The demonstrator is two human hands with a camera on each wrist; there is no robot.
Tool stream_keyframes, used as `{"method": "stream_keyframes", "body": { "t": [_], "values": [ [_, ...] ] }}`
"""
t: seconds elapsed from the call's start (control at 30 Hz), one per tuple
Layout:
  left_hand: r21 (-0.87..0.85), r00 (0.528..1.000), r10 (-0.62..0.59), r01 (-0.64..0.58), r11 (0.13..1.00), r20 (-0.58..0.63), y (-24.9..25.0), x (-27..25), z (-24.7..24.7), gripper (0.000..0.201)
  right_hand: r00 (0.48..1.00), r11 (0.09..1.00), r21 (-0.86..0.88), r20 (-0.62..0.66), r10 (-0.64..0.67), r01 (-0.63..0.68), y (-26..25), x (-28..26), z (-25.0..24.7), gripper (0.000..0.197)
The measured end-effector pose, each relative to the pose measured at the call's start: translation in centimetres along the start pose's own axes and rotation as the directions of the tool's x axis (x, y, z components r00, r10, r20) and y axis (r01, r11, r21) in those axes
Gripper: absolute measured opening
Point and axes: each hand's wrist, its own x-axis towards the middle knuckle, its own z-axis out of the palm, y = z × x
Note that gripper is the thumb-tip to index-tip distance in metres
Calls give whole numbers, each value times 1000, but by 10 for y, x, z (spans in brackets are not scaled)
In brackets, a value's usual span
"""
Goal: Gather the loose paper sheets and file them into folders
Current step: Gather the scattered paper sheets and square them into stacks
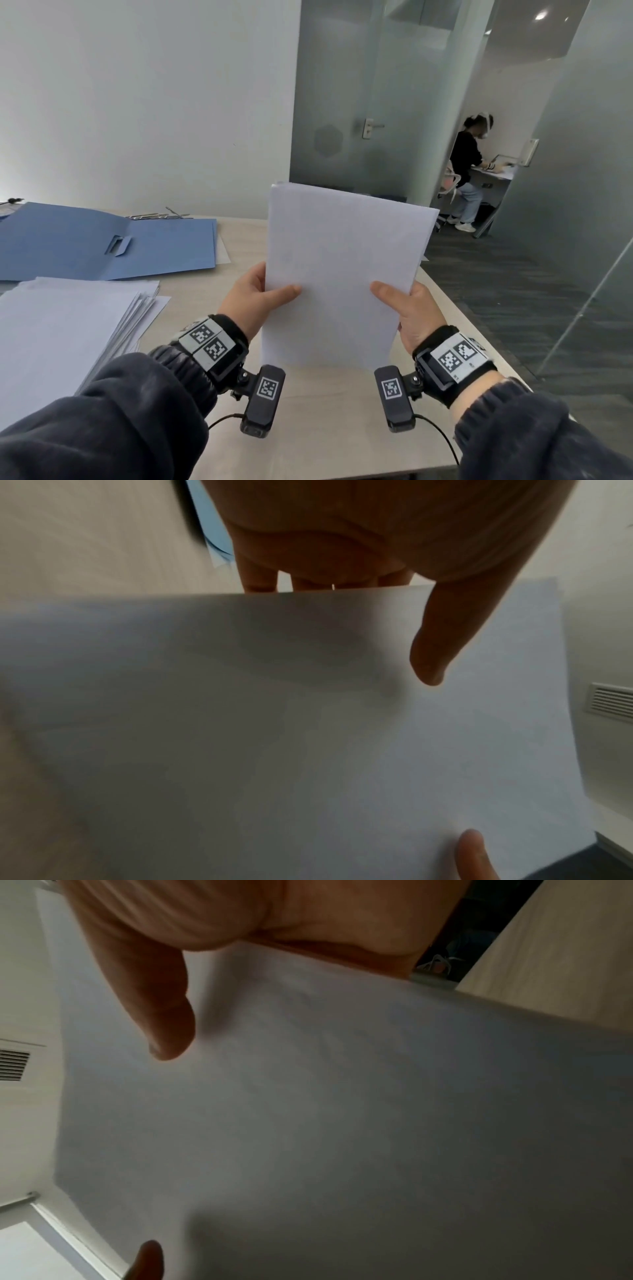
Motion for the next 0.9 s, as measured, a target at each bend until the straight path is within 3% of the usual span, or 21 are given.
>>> {"method": "stream_keyframes", "body": {
  "t": [0.1,0.17,0.23,0.4,0.47,0.53,0.6,0.7,0.73,0.83,0.9],
  "values": [
    [49,998,-52,53,997,-30,-16,-5,6,45,998,998,-34,-48,41,-43,15,-8,-2,33],
    [65,997,-48,51,997,-58,-14,-4,10,27,996,998,-31,-80,49,-52,11,-8,1,16],
    [77,997,-31,36,996,-65,-5,1,12,24,996,999,-17,-79,31,-33,1,-4,3,10],
    [16,1000,-8,8,1000,0,3,4,6,49,999,1000,-2,-28,15,-15,-6,-4,4,30],
    [6,999,-51,51,999,7,-8,-3,2,55,998,998,-38,-49,43,-45,5,-10,1,26],
    [32,995,-100,100,994,-5,-18,-10,0,46,993,993,-72,-78,86,-92,14,-15,0,19],
    [73,991,-126,130,989,-47,-21,-14,-1,25,990,989,-80,-82,114,-121,18,-14,2,17],
    [105,986,-135,144,984,-95,-13,-13,-11,22,991,988,-94,-57,119,-124,15,-8,17,45],
    [117,985,-128,141,983,-112,-8,-12,-18,23,991,987,-97,-50,122,-126,14,-5,25,46],
    [150,977,-121,149,977,-177,8,-14,-50,28,984,976,-124,-2,179,-178,15,2,56,12],
    [189,964,-127,173,967,-232,15,-21,-81,30,967,950,-198,33,254,-243,23,3,83,14]
  ]
}}
